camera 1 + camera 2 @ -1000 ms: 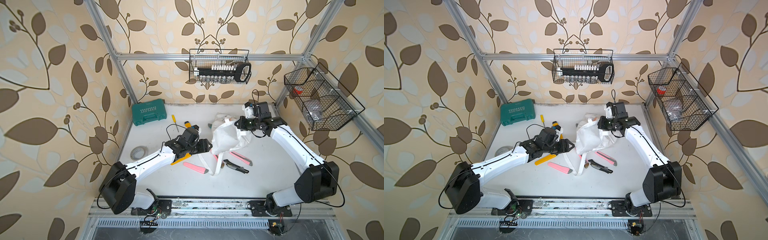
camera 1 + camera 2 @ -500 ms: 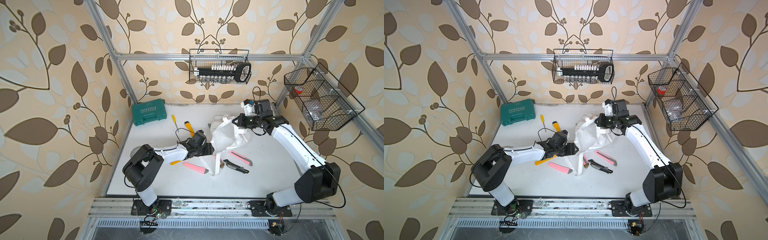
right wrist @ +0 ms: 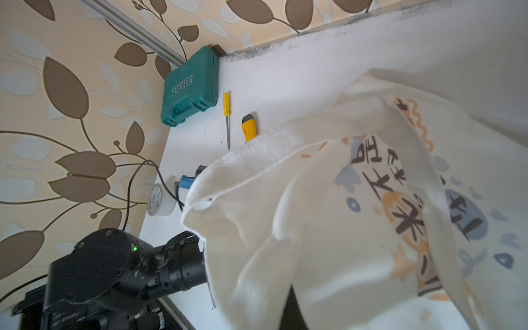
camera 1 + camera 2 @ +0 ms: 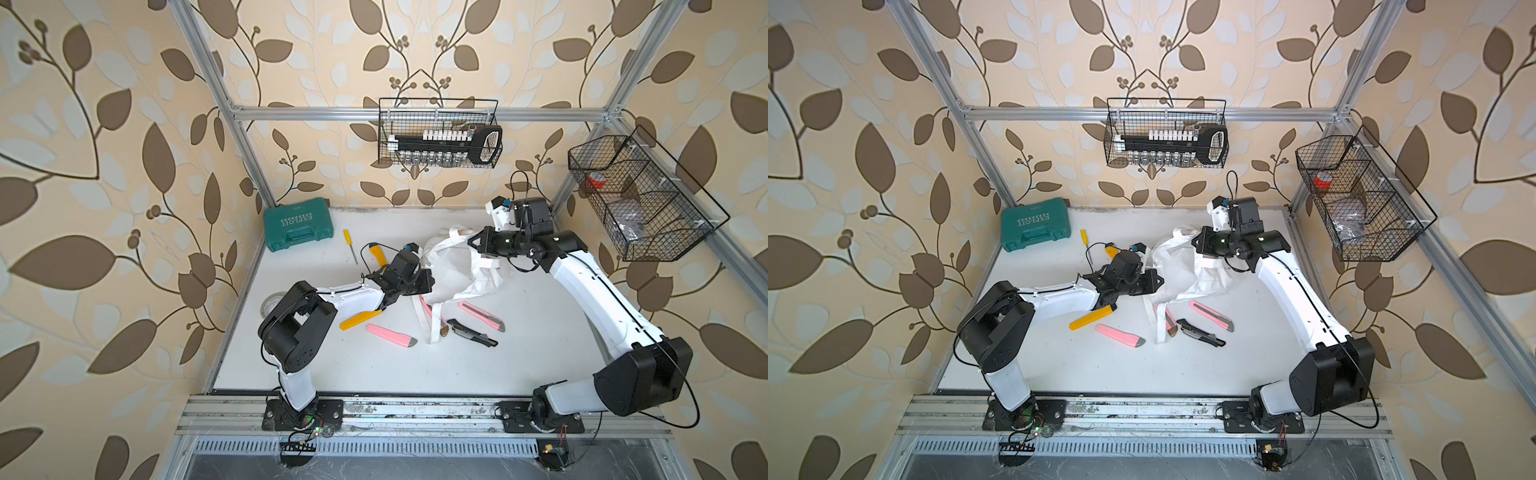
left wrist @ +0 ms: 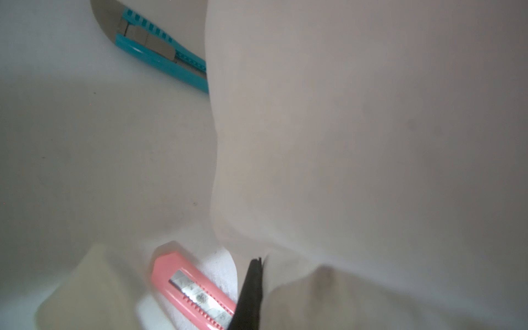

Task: Place the art knife into the pouch
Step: Open the pouch at the center of the board.

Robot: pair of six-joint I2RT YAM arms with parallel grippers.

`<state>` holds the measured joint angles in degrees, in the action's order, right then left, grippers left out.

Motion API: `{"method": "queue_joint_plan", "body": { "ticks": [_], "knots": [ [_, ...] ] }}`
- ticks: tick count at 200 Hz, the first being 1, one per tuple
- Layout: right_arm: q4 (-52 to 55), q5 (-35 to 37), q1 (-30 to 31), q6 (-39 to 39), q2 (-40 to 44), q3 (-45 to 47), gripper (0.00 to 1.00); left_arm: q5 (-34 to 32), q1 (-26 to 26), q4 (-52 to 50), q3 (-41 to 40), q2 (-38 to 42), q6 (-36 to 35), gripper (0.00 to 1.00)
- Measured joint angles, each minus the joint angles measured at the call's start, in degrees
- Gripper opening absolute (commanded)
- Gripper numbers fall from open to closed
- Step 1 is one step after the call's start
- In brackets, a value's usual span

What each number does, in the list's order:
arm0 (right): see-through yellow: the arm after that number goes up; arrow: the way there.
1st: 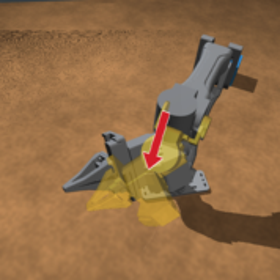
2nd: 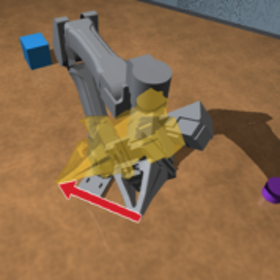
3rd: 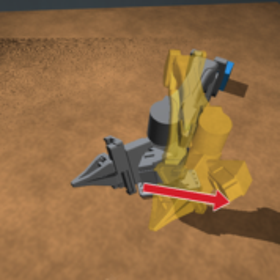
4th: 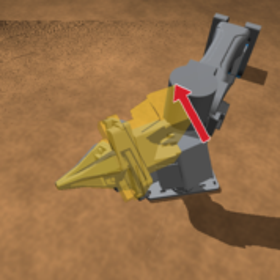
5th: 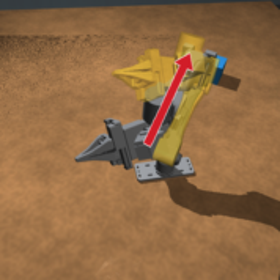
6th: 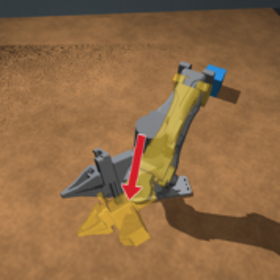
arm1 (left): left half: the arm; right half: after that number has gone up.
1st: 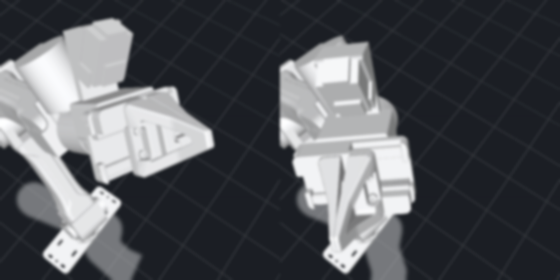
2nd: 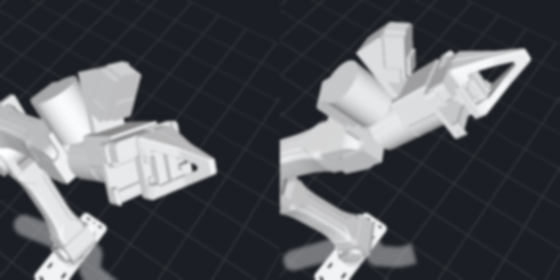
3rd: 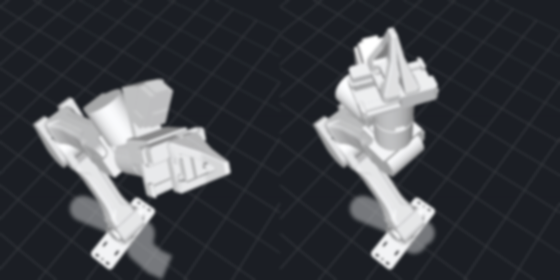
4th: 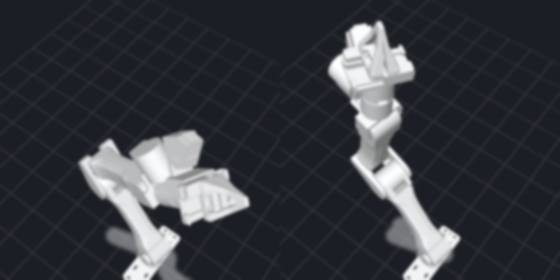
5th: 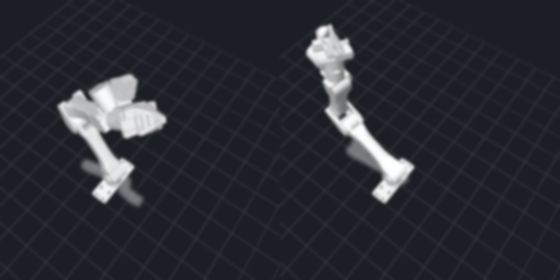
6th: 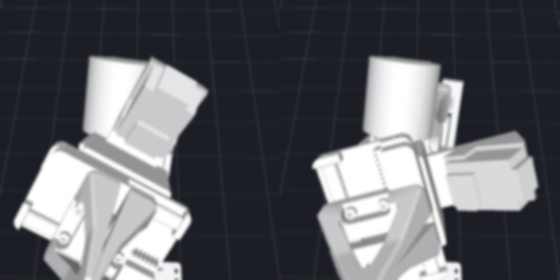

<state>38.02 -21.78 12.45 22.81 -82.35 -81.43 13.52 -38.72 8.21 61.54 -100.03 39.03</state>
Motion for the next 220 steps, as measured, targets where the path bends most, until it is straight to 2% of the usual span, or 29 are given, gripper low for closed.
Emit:
{"method": "queue_joint_plan", "body": {
  "ticks": [17, 38, 62, 75, 99, 122, 125, 135, 139, 151, 160, 179, 220],
  "knots": [
    [2.29, 2.27, -0.04, -0.94, 0.15, -3.23, 0.0, 2.21, 2.12, -4.83, 2.16, 4.81, -0.09, 0.0],
    [3.56, 3.96, -0.11, -1.66, 0.17, -7.52, 0.0, 5.68, 8.0, -11.69, 7.89, 13.64, 0.04, 0.0],
    [3.54, 3.67, -0.13, -1.66, -0.42, -10.51, 0.0, 10.67, 16.15, -15.74, 15.8, 23.58, 1.53, 0.0],
    [2.58, 1.73, 0.55, -1.62, -1.99, -10.95, 0.0, 13.2, 18.69, -18.03, 19.8, 27.28, 1.92, 0.0],
    [-0.15, -1.86, 2.05, -1.31, -6.16, -10.49, 0.0, 18.29, 19.21, -21.2, 23.98, 28.33, 2.67, 0.0],
    [-0.98, -1.92, 2.1, -1.16, -9.66, -8.5, 0.0, 20.55, 21.03, -21.75, 23.32, 24.04, 4.09, 0.0],
    [-0.94, -1.7, 1.99, -1.18, -10.12, -8.11, 0.07, 20.61, 21.31, -21.75, 23.06, 23.41, 4.28, 0.0],
    [-0.68, -0.9, 1.95, -1.27, -11.32, -7.02, 0.42, 20.63, 22.08, -21.73, 21.59, 20.96, 4.83, 0.0],
    [-0.42, -0.37, 1.95, -1.36, -11.72, -6.51, 0.52, 20.63, 22.34, -21.77, 21.03, 20.26, 4.92, 0.0],
    [0.33, 1.25, 1.95, -1.9, -12.24, -4.85, 0.71, 20.68, 22.84, -21.55, 18.58, 17.88, 5.4, 0.0],
    [0.74, 3.37, 1.97, -2.49, -11.89, -3.39, 0.81, 20.68, 23.15, -21.33, 16.72, 16.48, 5.9, 0.0],
    [1.55, 8.76, 2.1, -3.78, -8.66, 0.42, 0.85, 20.92, 23.93, -20.11, 13.75, 14.19, 6.67, 0.0],
    [3.45, 17.25, 4.46, -5.7, 3.74, 5.79, 0.73, 21.53, 25.44, -15.78, 10.95, 10.29, 8.96, 0.0]
  ]
}}
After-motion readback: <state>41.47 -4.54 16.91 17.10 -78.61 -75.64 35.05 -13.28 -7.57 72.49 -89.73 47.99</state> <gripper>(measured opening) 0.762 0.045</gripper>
